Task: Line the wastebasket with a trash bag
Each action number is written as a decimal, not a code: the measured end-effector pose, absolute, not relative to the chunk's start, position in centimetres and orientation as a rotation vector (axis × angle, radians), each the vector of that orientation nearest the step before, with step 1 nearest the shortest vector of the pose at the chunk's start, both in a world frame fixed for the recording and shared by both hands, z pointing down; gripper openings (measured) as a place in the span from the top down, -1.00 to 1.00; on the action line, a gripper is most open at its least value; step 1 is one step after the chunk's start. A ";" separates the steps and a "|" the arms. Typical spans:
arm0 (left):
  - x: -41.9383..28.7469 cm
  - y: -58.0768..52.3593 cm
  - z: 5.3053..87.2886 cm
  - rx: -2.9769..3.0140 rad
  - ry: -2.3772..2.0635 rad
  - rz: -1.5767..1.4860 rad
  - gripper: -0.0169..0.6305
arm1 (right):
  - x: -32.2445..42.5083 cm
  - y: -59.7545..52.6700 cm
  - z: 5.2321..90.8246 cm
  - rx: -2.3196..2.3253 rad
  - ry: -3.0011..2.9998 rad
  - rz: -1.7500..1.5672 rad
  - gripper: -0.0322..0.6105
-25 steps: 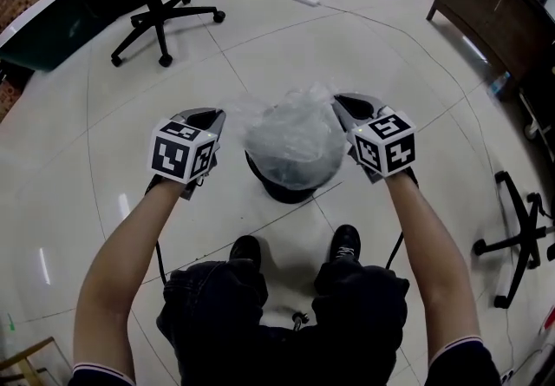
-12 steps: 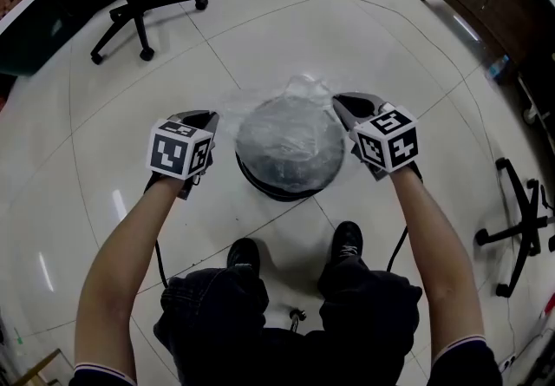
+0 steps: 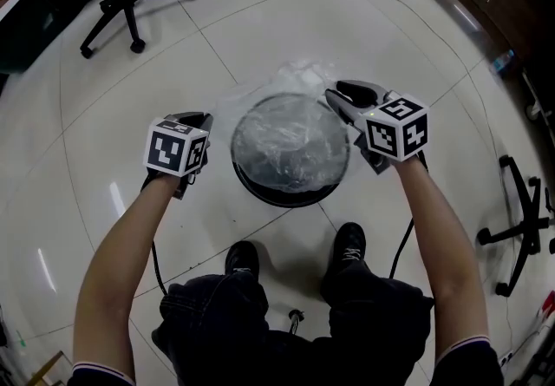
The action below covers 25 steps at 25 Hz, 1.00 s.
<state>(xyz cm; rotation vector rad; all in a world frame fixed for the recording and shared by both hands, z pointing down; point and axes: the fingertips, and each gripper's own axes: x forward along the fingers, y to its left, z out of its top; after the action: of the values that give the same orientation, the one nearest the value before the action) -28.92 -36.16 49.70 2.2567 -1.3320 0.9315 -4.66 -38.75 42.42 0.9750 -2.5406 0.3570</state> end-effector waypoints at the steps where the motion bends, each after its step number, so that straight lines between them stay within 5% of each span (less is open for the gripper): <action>1: -29.0 -36.3 50.1 2.250 -1.326 0.940 0.91 | -4.5 -39.0 42.3 0.978 -2.546 0.366 0.55; 25: -28.4 -36.1 58.0 2.142 -1.174 1.039 0.91 | -2.7 -42.1 51.6 0.872 -2.377 0.498 0.66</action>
<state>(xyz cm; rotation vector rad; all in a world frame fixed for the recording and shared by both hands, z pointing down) -28.43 -36.13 58.01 2.1424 -1.1741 1.0394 -2.73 -42.06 51.62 0.8720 -2.3774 0.4985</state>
